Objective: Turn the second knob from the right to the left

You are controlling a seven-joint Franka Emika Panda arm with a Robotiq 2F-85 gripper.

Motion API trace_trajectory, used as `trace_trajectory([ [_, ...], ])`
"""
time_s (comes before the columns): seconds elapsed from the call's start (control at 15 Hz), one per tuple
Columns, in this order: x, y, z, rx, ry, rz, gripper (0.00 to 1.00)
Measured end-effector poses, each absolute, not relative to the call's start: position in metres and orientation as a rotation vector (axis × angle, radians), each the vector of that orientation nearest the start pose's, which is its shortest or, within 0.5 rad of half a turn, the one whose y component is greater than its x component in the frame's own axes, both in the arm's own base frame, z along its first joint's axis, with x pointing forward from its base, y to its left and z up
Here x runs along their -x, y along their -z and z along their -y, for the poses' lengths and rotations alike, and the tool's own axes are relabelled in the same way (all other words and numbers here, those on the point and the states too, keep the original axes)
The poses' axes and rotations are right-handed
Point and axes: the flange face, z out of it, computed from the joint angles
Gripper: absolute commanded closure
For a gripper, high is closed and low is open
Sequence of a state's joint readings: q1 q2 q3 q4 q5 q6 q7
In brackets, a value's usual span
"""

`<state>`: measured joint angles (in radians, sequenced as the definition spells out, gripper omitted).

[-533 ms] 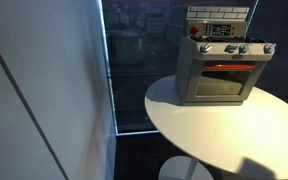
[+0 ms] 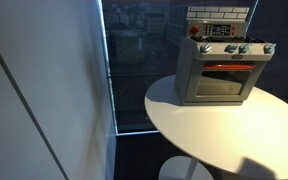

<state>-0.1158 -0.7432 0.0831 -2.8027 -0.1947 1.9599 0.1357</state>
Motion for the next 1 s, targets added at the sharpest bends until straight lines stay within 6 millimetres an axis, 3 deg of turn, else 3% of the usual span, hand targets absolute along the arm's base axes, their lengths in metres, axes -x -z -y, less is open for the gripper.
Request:
trace_trajectory([
  [1.0,-0.321,-0.403,0.012,3.327,-0.069,-0.181,0.0],
])
